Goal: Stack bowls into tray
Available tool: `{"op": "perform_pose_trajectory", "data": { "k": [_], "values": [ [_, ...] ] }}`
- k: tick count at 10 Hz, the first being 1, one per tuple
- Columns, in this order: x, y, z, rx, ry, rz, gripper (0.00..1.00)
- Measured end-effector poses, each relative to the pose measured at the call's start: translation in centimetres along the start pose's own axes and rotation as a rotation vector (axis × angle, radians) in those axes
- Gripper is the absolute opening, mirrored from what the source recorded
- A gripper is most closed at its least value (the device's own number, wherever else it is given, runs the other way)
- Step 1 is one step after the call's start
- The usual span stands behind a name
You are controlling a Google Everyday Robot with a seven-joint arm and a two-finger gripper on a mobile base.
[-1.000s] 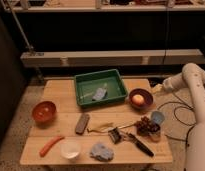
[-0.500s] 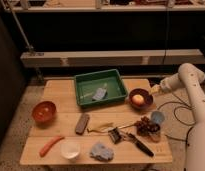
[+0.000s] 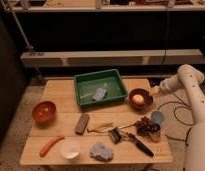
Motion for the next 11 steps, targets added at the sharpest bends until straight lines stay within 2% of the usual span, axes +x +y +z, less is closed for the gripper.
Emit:
{"op": "perform_pose_trajectory", "data": {
  "k": [7,11],
  "values": [
    [-0.4,0.2,2.1,-0.001,-0.024,-0.016,0.43],
    [-1.1,0.0,3.9,0.014,-0.054,-0.013,0.43]
  ]
}}
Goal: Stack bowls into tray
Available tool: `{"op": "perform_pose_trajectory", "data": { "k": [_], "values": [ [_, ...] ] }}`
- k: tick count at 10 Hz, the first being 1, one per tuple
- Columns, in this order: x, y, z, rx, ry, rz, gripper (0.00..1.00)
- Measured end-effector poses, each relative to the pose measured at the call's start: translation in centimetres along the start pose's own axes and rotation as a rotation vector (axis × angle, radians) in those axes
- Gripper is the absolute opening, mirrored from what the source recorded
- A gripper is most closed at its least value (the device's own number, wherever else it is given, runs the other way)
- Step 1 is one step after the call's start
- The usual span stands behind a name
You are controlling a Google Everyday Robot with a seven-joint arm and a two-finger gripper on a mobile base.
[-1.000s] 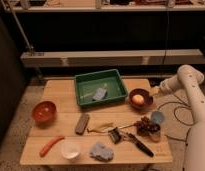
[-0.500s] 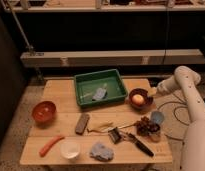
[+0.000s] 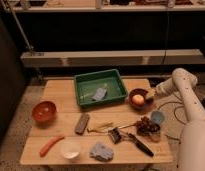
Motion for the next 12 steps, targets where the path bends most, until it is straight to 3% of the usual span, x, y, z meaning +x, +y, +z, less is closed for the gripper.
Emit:
{"op": "perform_pose_trajectory", "data": {
  "k": [2,5,9,12],
  "values": [
    [-0.4,-0.2,0.7,0.005,-0.017,-0.004,0.35],
    [-0.8,-0.2,1.6,0.009,-0.033,0.002,0.04],
    [-0.3,0.5,0.8,0.006,-0.027,0.081,0.00],
    [2.0,-1.3,-3.6,-0.017,0.007,0.076,0.00]
  ]
}}
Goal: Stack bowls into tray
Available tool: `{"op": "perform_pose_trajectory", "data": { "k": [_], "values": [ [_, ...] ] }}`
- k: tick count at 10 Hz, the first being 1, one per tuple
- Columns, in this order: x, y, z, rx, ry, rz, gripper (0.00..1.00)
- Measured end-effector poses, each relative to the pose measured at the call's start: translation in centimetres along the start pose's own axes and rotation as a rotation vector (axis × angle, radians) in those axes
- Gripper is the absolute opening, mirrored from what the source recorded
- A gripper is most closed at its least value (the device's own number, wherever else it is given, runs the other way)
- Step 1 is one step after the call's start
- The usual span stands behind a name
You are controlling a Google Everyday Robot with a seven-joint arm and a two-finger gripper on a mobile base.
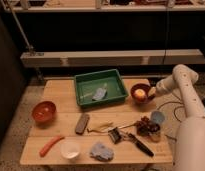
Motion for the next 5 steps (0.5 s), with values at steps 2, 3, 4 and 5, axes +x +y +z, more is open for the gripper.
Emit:
{"op": "perform_pose_trajectory", "data": {
  "k": [2,3,4,5],
  "values": [
    [1.8,-2.1,-4.2,0.002,0.036,-0.016,0.00],
    [2.7,-3.4,-5.8,0.008,0.047,-0.029,0.00],
    [3.4,-4.9,-6.6,0.014,0.050,-0.051,0.00],
    [3.8,-6.9,-6.8,0.024,0.050,-0.080,0.00]
  ]
}}
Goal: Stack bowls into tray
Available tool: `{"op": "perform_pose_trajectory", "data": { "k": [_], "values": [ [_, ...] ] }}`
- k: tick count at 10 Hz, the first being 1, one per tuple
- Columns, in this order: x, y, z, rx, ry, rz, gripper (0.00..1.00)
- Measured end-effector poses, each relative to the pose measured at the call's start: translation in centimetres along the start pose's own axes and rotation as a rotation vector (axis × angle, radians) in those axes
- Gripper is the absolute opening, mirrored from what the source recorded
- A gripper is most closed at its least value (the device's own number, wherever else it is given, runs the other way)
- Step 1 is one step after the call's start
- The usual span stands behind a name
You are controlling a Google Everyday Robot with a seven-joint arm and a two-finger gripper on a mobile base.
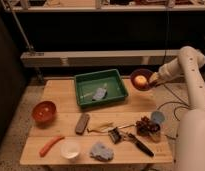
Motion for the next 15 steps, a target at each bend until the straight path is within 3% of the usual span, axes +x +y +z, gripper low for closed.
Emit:
{"op": "perform_pose_trajectory", "data": {
  "k": [2,5,7,12,15],
  "values": [
    [0.2,-3.4,0.7,0.021,-0.006,-0.051,0.00],
    [-0.2,-11.0,3.0,0.093,-0.040,-0.158,0.00],
    [-1.4,-16.6,4.6,0.153,-0.077,-0.245,0.00],
    [-4.1,-27.3,8.4,0.271,-0.167,-0.389,0.00],
    [-6.3,-34.8,11.6,0.348,-0.242,-0.478,0.00]
  ]
}}
